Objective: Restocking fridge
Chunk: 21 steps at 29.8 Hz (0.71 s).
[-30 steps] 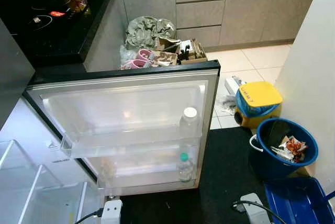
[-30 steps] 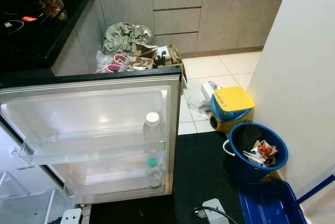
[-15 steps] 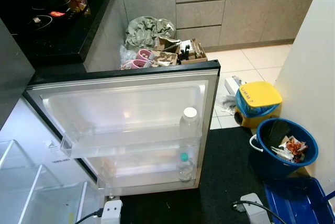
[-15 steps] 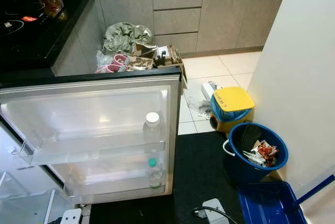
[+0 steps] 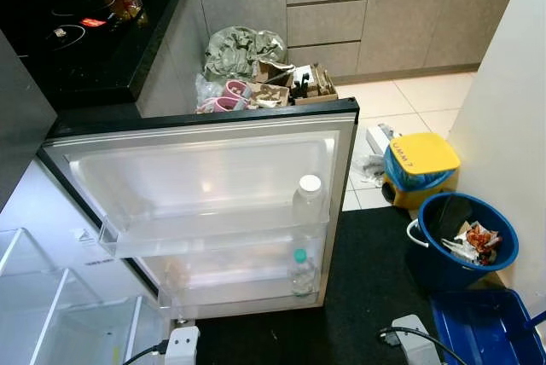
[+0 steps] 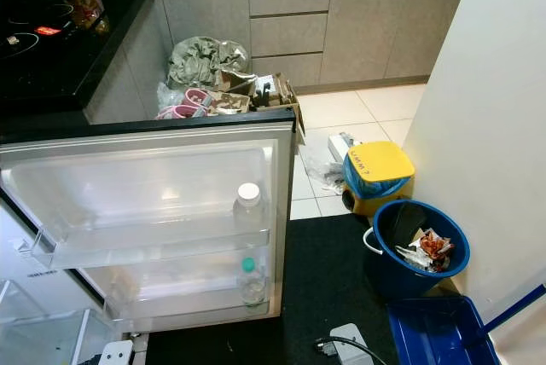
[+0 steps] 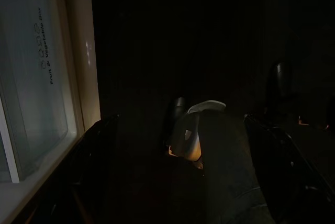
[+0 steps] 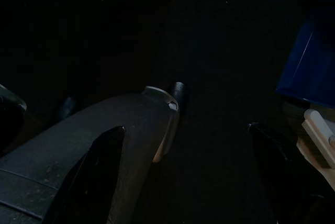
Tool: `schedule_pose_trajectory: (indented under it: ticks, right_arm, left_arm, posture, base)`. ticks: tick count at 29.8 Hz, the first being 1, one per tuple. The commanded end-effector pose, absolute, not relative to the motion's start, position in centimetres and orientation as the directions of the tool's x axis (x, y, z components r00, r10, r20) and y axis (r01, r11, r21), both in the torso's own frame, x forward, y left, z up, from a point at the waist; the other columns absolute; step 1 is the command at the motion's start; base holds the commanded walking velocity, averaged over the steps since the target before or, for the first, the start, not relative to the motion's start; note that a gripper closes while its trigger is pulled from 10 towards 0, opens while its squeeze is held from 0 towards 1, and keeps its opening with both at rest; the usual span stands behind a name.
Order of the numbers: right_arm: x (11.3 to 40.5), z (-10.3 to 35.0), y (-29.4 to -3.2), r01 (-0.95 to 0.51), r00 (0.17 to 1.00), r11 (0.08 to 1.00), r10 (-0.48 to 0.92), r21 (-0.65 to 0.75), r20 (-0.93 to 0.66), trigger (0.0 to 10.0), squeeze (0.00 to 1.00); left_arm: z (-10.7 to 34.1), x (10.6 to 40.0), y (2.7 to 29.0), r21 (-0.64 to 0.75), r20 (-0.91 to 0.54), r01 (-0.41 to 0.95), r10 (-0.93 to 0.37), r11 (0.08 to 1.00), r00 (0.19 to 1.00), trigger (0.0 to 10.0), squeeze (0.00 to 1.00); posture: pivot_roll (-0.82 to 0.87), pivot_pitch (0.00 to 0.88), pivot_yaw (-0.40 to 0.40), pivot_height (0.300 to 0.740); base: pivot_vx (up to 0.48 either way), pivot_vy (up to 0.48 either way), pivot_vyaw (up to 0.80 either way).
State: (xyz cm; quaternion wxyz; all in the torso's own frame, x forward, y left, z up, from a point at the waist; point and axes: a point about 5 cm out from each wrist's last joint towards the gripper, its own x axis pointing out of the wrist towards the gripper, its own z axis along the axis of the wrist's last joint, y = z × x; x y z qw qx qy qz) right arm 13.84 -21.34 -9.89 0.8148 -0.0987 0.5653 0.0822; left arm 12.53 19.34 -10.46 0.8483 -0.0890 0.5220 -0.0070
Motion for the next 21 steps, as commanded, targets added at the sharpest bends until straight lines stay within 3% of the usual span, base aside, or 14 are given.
schedule_pose_trajectory:
  ticks: [1,21]
  right_arm:
    - [13.54,-10.03,-21.09,-0.232,0.341,0.971,0.034,-0.049,-0.940,10.0,0.00]
    - [13.71,-10.02,-20.85,-0.227,0.345,0.973,0.041,-0.041,-0.938,10.0,0.00]
  left_arm:
    - [-10.66,12.02,19.11,-0.164,-0.892,-0.090,-0.109,0.982,0.439,10.0,0.00]
    - [-10.64,12.20,18.85,-0.171,-0.890,-0.094,-0.113,0.981,0.442,10.0,0.00]
  posture:
    - [-0.03,0.000,0.006,0.740]
    - [-0.03,0.000,0.006,0.740]
  base:
    - [0.000,0.000,0.00]
    - [0.000,0.000,0.00]
